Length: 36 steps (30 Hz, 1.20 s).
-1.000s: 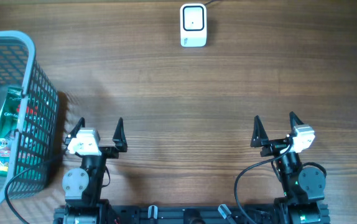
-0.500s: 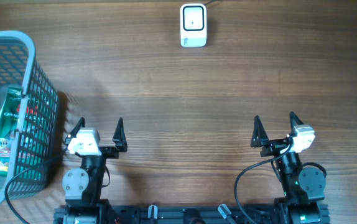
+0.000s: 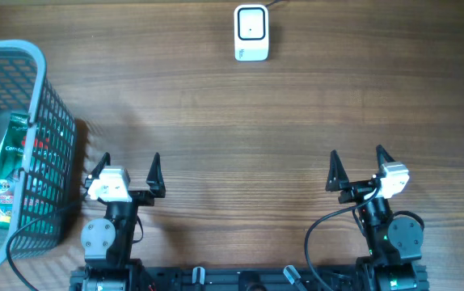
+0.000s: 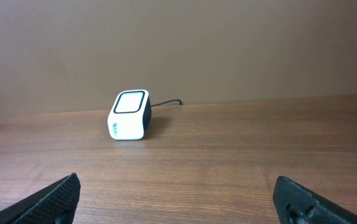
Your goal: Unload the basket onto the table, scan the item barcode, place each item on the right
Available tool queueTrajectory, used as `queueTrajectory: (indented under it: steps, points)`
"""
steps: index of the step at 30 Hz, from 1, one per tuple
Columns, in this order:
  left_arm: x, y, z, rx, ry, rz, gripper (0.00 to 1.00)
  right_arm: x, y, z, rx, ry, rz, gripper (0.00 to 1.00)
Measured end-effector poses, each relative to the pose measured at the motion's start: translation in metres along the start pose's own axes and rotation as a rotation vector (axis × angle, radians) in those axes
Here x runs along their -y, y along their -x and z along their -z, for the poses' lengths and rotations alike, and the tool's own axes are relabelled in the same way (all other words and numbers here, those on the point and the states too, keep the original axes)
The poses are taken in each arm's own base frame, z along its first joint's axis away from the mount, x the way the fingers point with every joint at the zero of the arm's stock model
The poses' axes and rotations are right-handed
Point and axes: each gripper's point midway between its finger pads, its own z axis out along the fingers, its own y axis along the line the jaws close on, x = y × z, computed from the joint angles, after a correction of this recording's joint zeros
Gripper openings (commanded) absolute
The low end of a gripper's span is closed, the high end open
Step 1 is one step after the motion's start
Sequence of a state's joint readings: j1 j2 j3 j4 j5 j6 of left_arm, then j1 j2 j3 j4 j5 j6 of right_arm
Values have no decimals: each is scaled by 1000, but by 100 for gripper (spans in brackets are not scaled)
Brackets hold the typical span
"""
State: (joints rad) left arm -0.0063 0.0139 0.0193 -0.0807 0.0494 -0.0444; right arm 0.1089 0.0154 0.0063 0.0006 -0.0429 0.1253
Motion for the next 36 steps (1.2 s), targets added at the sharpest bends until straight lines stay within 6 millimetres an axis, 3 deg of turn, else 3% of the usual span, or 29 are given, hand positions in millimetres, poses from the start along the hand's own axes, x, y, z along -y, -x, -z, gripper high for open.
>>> queueTrajectory:
  steps: [11, 14, 16, 18, 24, 25, 27, 28, 30, 32, 34, 36]
  points:
    - [0, 6, 0, 28, 2, 8, 100, 0, 0, 0, 0, 0, 0, 100]
    - [34, 26, 4, 105, -193, 15, 100, 0, 0, 0, 0, 0, 0, 100]
    - [52, 29, 9, 101, -304, 90, 100, 0, 0, 0, 0, 0, 0, 100]
    - [58, 32, 12, 89, -341, 129, 100, 0, 0, 0, 0, 0, 0, 100]
    - [80, 134, 42, 124, -408, 167, 100, 0, 0, 0, 0, 0, 0, 100]
    - [80, 143, 41, 84, -398, 180, 100, 0, 0, 0, -1, 0, 0, 100]
    - [81, 179, 29, -51, -349, 219, 100, 0, -1, 0, -2, -1, 0, 100]
    - [80, 184, 28, -131, -324, 236, 100, 0, -1, 0, -4, -1, 0, 100]
    - [88, 221, 23, -225, -325, 249, 100, 0, -1, 0, -3, -3, 0, 99]
    - [93, 231, 19, -307, -338, 265, 100, 1, -1, 0, -3, -3, 0, 100]
    - [92, 224, 9, -356, -328, 277, 100, 1, -1, 0, -3, -3, 0, 100]
    - [79, 210, -7, -412, -233, 324, 100, 1, -1, 0, -3, -3, 0, 100]
